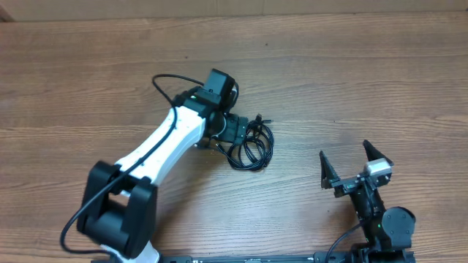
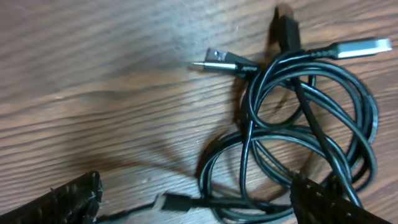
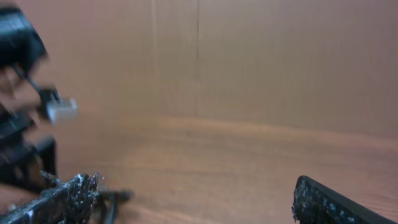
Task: Untangle cables
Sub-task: 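Move the left gripper over the black cable bundle and lower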
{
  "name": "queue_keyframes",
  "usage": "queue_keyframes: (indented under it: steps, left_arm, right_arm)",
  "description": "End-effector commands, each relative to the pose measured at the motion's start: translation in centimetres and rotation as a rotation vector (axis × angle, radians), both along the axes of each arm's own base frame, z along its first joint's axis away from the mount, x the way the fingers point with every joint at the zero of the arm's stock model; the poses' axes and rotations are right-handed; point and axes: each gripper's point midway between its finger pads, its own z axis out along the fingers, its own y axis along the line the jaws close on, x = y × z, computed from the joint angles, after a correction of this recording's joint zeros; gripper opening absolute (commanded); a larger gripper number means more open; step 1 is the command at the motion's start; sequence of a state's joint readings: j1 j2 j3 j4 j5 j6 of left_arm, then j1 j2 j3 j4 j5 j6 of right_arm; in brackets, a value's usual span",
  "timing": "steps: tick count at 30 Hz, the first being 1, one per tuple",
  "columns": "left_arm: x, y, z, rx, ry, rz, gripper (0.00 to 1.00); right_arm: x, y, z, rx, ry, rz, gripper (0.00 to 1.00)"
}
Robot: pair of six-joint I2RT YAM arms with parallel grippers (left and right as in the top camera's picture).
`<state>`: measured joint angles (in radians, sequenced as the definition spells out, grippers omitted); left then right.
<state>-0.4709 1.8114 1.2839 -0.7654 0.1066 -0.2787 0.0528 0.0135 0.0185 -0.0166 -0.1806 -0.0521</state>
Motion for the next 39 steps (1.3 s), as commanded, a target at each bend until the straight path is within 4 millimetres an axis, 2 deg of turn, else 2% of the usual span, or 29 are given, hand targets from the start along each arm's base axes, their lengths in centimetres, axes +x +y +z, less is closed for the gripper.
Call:
queue_keyframes:
  steps: [1, 4, 7, 12, 16, 21, 30, 35, 39]
  left_arm:
    - [-0.4, -1.6, -1.3, -0.026, 0.050, 0.051, 0.96]
    - [-0.7, -2.2, -1.9, -0.026, 0.065, 0.075, 0.94]
    - [-0.9, -3.0, -2.3, -0.024, 0.062, 0.077, 0.92]
    - [-0.2, -3.0, -2.2, -0.005, 0.022, 0.123, 0.91]
    - [0.2, -3.2, -2.1, -0.023, 0.015, 0.163, 0.81]
    - [0.5, -3.4, -2.0, -0.033, 0.009, 0.176, 0.79]
    - [0.6, -3.1, -2.1, -0.025, 0.009, 0.224, 0.73]
    - [0.5, -3.2, -2.2, -0.023, 0.009, 0.222, 0.68]
    - [0.7, -2.8, -2.4, -0.007, 0.001, 0.249, 0.62]
  right_arm:
    - [-0.1, 0.1, 0.2, 0.164, 0.026, 0.018, 1.00]
    - [-0.2, 0.1, 0.3, 0.328, 0.085, 0.024, 1.00]
    - [-0.5, 0.1, 0.6, 0.408, 0.140, 0.020, 1.00]
    - [-1.7, -0.3, 1.9, 0.408, 0.221, -0.017, 1.00]
    - [-2.5, -0.4, 3.7, 0.405, 0.269, -0.034, 1.00]
    - [-2.6, -0.5, 5.8, 0.400, 0.346, -0.051, 1.00]
    - [-0.2, 0.6, 7.2, 0.391, 0.597, -0.050, 1.00]
    - [1.8, 2.3, 6.6, 0.404, 0.742, 0.024, 1.00]
    - [3.4, 3.9, 5.3, 0.426, 0.823, 0.100, 1.00]
